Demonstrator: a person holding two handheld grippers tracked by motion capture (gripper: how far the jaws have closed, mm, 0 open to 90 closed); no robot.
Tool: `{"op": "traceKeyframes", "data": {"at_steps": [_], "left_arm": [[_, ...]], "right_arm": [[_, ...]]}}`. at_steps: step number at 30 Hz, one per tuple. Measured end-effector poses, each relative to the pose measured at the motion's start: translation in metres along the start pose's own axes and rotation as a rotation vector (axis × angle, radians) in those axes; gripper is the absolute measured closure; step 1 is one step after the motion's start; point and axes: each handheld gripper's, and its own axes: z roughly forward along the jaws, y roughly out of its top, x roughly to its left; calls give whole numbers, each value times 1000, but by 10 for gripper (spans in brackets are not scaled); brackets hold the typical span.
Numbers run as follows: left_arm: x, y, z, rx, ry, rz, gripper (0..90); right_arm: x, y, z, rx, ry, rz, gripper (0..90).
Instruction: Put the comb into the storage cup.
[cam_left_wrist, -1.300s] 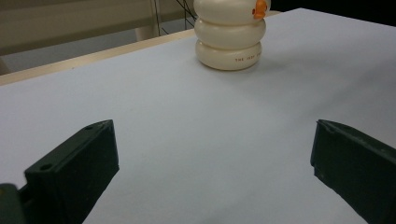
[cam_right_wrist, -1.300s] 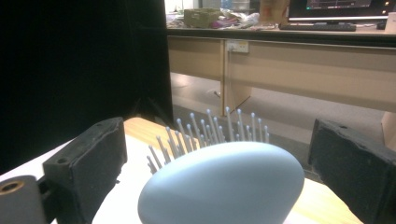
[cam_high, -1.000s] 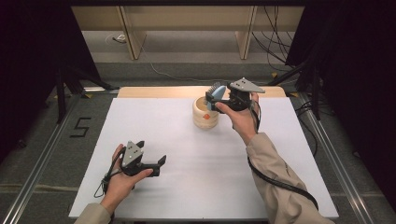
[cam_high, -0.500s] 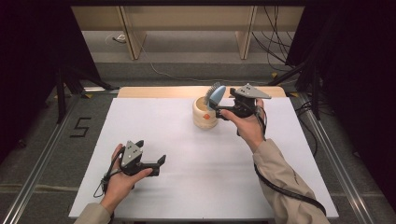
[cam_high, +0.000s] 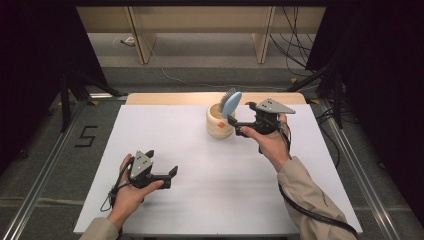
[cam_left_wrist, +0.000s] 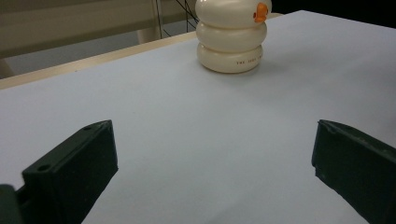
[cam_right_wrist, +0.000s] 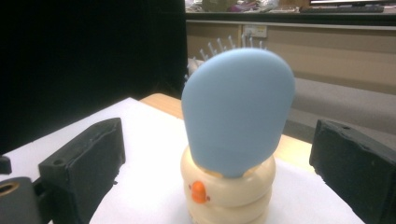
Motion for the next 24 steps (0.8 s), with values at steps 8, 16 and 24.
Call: {"op": "traceKeyframes", "data": {"at_steps": [8,16,24], "left_arm": [[0,0,0,-1,2,1,0],[0,0,0,-2,2,3,0],[0,1,0,-3,4,6,0]], "right_arm": [[-1,-5,-7,9,6,-6,45],[-5,-12,-16,24,15,4,48],[-7,-20,-23,41,15,1,49]]}}
